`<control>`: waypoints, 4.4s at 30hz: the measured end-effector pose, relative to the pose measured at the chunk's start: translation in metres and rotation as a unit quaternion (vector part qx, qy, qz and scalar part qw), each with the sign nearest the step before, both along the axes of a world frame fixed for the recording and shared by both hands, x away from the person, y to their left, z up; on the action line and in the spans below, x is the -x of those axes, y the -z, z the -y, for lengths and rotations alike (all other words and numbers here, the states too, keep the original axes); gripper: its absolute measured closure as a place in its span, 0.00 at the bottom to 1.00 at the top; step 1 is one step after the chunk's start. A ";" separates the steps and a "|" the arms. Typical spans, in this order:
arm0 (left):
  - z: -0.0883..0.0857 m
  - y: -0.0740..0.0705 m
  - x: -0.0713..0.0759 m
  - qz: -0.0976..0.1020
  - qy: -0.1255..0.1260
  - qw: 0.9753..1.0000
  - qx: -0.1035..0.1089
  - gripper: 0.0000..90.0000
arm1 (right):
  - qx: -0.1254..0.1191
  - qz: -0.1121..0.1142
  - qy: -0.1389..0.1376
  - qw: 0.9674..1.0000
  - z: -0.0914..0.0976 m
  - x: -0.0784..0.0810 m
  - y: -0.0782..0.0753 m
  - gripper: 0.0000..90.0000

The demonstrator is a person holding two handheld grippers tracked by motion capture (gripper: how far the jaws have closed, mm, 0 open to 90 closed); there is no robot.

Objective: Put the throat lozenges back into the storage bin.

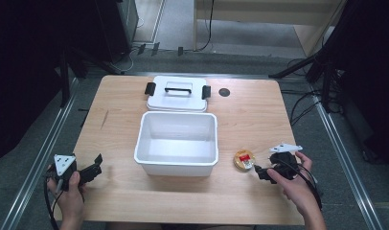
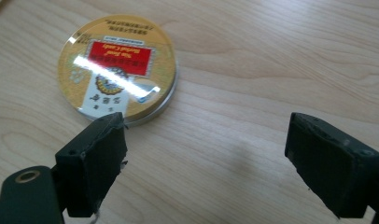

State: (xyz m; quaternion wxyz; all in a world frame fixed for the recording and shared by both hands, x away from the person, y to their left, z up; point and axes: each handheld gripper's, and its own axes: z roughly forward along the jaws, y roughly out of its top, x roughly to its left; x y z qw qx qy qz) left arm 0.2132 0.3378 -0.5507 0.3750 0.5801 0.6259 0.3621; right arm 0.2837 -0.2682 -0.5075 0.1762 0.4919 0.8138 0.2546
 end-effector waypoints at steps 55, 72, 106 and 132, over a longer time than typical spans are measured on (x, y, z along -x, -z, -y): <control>-0.003 0.001 -0.002 -0.011 0.019 1.000 0.022 0.09 | 0.155 -0.233 -0.052 0.959 -0.098 -0.077 0.000 0.22; -0.003 0.000 -0.002 -0.013 0.020 0.999 0.024 0.09 | 0.145 -0.216 -0.076 0.963 -0.095 -0.077 -0.023 0.23; -0.005 0.001 -0.002 -0.012 0.021 0.999 0.032 0.09 | 0.165 -0.143 -0.176 0.960 -0.126 -0.087 -0.124 0.23; -0.006 0.001 -0.002 -0.014 0.022 0.999 0.036 0.09 | 0.177 -0.109 -0.253 0.945 -0.189 -0.088 -0.152 0.23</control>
